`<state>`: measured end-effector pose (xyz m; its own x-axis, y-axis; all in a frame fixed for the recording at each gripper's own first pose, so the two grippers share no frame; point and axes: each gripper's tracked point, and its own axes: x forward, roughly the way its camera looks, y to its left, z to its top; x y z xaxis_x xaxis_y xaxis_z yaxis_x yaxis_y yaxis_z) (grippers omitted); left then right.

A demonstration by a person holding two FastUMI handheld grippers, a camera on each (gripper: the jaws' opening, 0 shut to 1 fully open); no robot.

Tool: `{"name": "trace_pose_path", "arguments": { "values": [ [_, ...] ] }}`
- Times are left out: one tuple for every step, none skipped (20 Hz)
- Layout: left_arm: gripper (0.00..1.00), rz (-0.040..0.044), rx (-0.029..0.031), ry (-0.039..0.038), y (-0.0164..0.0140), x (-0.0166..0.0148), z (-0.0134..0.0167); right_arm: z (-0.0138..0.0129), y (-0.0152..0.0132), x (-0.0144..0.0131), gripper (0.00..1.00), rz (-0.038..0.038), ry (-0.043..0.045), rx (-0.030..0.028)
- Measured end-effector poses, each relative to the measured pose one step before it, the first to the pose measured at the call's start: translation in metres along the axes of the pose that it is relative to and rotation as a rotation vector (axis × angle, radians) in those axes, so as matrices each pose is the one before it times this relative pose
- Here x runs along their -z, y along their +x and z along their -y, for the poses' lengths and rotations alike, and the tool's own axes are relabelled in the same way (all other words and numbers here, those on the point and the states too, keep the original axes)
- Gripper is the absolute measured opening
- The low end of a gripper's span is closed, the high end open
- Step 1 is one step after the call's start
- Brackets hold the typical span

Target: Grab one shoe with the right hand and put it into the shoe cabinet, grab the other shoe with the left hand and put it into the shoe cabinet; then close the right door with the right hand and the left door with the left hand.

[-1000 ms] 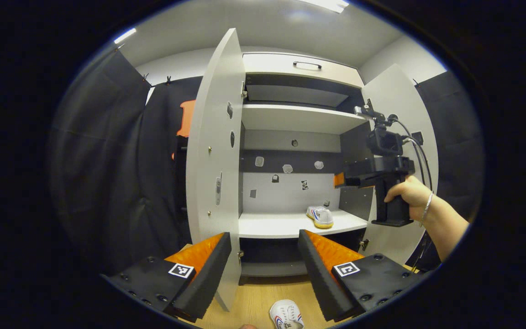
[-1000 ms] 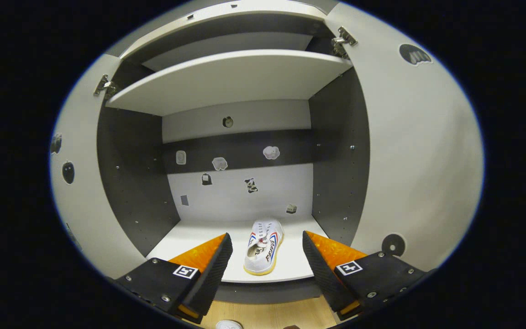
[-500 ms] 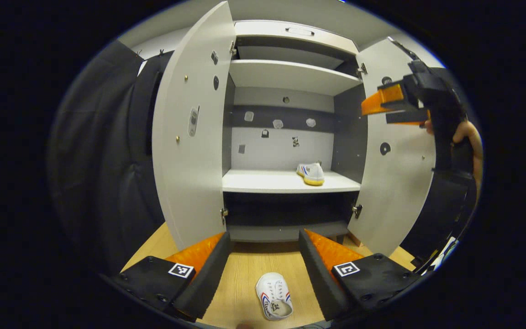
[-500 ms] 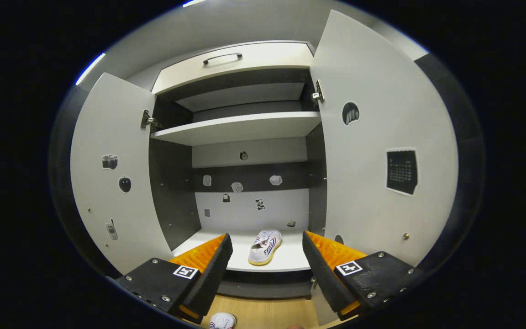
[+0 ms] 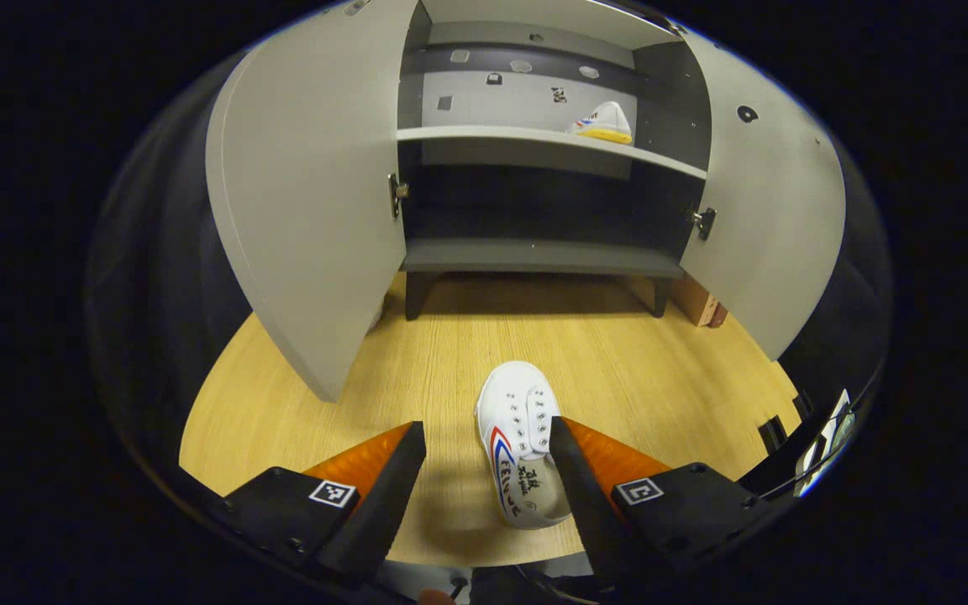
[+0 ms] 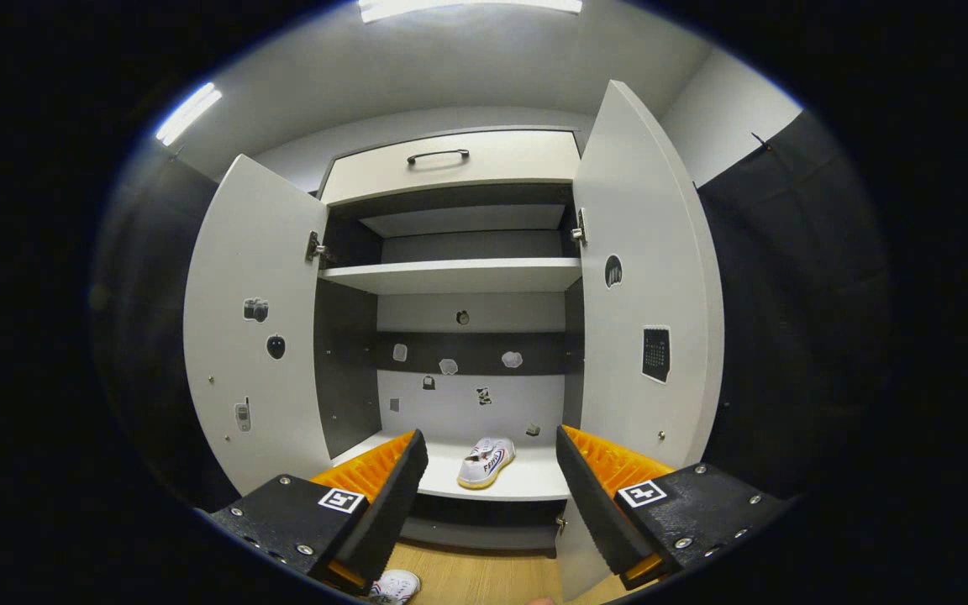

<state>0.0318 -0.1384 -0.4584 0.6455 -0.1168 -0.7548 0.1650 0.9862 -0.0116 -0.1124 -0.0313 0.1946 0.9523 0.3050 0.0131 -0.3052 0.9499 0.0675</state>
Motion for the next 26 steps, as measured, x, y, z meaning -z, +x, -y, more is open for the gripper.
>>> {"name": "trace_pose_path", "arguments": {
  "values": [
    [0.96, -0.02158, 0.00745, -0.00498, 0.00382, 0.00648, -0.00103, 0.00287, -0.00511, 0.00068, 0.94, 0.00378, -0.00588, 0.00045],
    [0.96, -0.02697, 0.00261, -0.00055, 0.00244, 0.00359, -0.00181, 0.00379, -0.00357, 0.00153, 0.94, 0.00235, -0.00916, 0.00667],
    [0.97, -0.02709, 0.00328, -0.00361, 0.00481, 0.00404, -0.00071, 0.00232, -0.00375, 0.00049, 0.94, -0.00040, -0.00584, 0.00449],
    [0.96, -0.02582, 0.00295, -0.01161, 0.00470, 0.00461, -0.00067, 0.00197, -0.00210, 0.00091, 0.94, -0.00391, 0.00024, 0.00098],
    [0.96, -0.02808, 0.00359, -0.01343, 0.00438, 0.00400, 0.00008, 0.00113, -0.00296, 0.00035, 0.94, -0.00366, 0.00438, 0.00048],
    [0.96, -0.02539, -0.00578, -0.00556, 0.00963, 0.00763, -0.00238, 0.00168, -0.00277, 0.00127, 0.94, -0.00351, 0.00438, 0.00192],
    [0.97, -0.02533, -0.01195, 0.00488, 0.00814, 0.00552, -0.00323, 0.00308, -0.00256, 0.00072, 0.94, -0.00374, -0.00063, 0.00456],
    [0.97, -0.01329, -0.00711, 0.01150, 0.00877, 0.00441, -0.00170, 0.00348, -0.00222, 0.00182, 0.94, -0.00183, -0.00315, 0.00851],
    [0.97, -0.01358, -0.00499, 0.01254, 0.00405, 0.00183, -0.00119, 0.00251, -0.00215, 0.00167, 0.94, -0.00379, -0.00303, 0.00807],
    [0.96, -0.01284, 0.00277, 0.00806, 0.00428, 0.00255, 0.00146, 0.00221, -0.00100, 0.00204, 0.94, -0.00682, -0.00017, 0.00558],
    [0.97, -0.01507, 0.00641, 0.00404, 0.00376, 0.00314, 0.00188, 0.00125, -0.00202, 0.00280, 0.94, -0.00978, 0.00368, 0.00159],
    [0.97, -0.02556, 0.00152, 0.00266, 0.00488, 0.00350, 0.00052, 0.00099, -0.00093, 0.00388, 0.94, -0.01125, 0.00826, -0.00133],
    [0.97, -0.03206, -0.00201, -0.00119, 0.00407, 0.00513, 0.00033, 0.00032, -0.00106, 0.00278, 0.94, -0.01196, 0.00671, -0.00149],
    [0.96, -0.02258, 0.00147, -0.00730, 0.00298, 0.00323, 0.00076, 0.00195, -0.00112, 0.00314, 0.94, -0.00978, 0.00333, 0.00243],
    [0.97, -0.00947, 0.00628, -0.00972, 0.00058, -0.00076, 0.00140, 0.00277, -0.00074, 0.00173, 0.94, -0.00582, -0.00226, 0.00745],
    [0.97, 0.00728, 0.00809, -0.00648, 0.00191, -0.00274, 0.00127, 0.00208, -0.00049, 0.00185, 0.94, -0.00211, -0.00510, 0.00835],
    [0.95, 0.00467, -0.00314, 0.00087, 0.00240, -0.00229, -0.00149, 0.00250, -0.00101, 0.00131, 0.94, -0.00200, -0.00304, 0.00767],
    [0.92, -0.01619, 0.01453, -0.00615, -0.00048, 0.00262, 0.00311, 0.00121, -0.00095, 0.00150, 0.94, -0.00352, 0.00060, 0.00517],
    [0.92, -0.00238, 0.02416, -0.02404, 0.00014, -0.00120, 0.00653, -0.00107, -0.00099, 0.00105, 0.94, -0.00418, 0.00065, -0.00125],
    [0.76, -0.01229, 0.01866, -0.01855, 0.00158, 0.00091, 0.00433, -0.00130, -0.00117, 0.00108, 0.94, -0.00394, 0.00134, -0.00175],
    [0.68, -0.00827, 0.01924, -0.01463, 0.00125, 0.00018, 0.00452, -0.00056, -0.00017, 0.00066, 0.94, -0.00264, -0.00073, -0.00062],
    [0.52, -0.01027, -0.00512, -0.01109, 0.00073, 0.00076, 0.00005, -0.00134, -0.00012, -0.00045, 0.94, 0.00037, -0.00217, 0.00021],
    [0.49, -0.01745, -0.00872, -0.00372, 0.00024, 0.00097, -0.00015, -0.00126, -0.00135, -0.00028, 0.94, 0.00093, -0.00427, -0.00030],
    [0.46, -0.01640, -0.01259, 0.01056, -0.00050, 0.00074, -0.00262, -0.00213, -0.00019, 0.00034, 0.94, 0.00079, -0.00388, -0.00117],
    [0.45, -0.00759, 0.00456, -0.00209, 0.00117, -0.00184, 0.00068, -0.00222, -0.00052, -0.00123, 0.94, 0.00083, -0.00213, -0.00238],
    [0.35, -0.00545, 0.00566, -0.01392, -0.00104, 0.00063, -0.00166, -0.00281, -0.00095, 0.00048, 0.94, -0.00143, 0.00042, -0.00441]
  ]
}}
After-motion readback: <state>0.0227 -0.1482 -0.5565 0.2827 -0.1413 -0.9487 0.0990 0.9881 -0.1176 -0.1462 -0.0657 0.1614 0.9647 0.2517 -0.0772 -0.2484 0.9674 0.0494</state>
